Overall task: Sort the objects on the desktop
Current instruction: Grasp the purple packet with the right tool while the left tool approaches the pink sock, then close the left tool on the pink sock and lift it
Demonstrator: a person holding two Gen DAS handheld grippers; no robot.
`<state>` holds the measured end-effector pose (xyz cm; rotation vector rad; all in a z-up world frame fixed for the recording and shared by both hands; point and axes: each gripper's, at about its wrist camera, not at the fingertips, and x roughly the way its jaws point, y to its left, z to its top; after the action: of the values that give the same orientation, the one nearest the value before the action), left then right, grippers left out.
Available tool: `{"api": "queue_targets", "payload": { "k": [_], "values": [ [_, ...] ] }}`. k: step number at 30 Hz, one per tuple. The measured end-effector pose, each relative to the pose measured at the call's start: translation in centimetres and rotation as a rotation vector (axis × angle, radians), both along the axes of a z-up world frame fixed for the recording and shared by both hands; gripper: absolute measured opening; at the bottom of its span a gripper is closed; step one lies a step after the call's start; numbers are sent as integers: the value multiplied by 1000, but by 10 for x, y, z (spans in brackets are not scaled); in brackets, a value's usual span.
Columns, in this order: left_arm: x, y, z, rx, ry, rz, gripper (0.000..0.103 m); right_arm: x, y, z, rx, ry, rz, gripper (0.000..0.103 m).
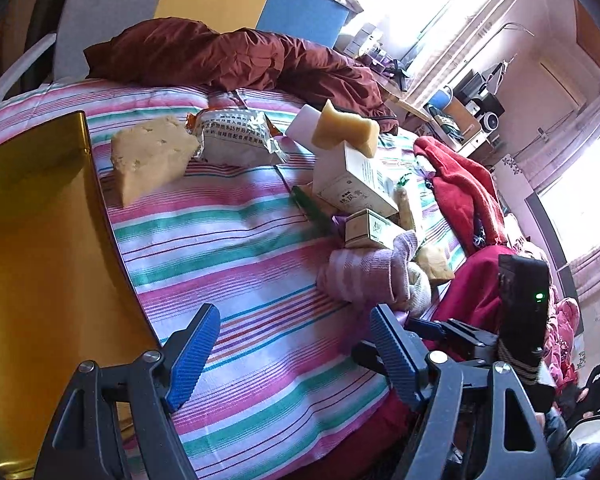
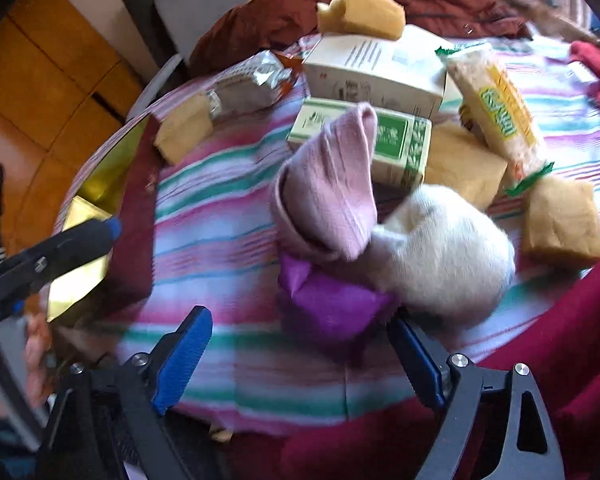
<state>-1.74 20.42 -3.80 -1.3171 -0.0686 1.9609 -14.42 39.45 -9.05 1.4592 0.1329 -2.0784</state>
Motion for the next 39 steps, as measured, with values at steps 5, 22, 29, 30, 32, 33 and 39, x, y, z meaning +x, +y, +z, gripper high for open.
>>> {"api": "queue_targets", "payload": {
  "k": [5,22,29,30,32,33,39],
  "values": [
    [-8,10,0,8,-15,-10,78,-6,-5,-7,66,41,-25,50],
    [-6,100,-26,34,-107,-210,82,7,28,-4,24,48,44,45],
    [-12,116,-49,-1,-130,-212,69,6,32,-5,6,43,45,45],
    [-12,114,-51,10,-126,-209,64,6,32,-5,5,43,45,45],
    [-12,111,-51,33,-115,-210,54,5,34,-5,6,45,47,45],
    [-12,109,-50,38,-108,-209,50,5,34,-5,7,47,48,45],
    [-10,88,-36,51,-54,-160,46,4,32,-4,12,57,53,45]
  ]
}}
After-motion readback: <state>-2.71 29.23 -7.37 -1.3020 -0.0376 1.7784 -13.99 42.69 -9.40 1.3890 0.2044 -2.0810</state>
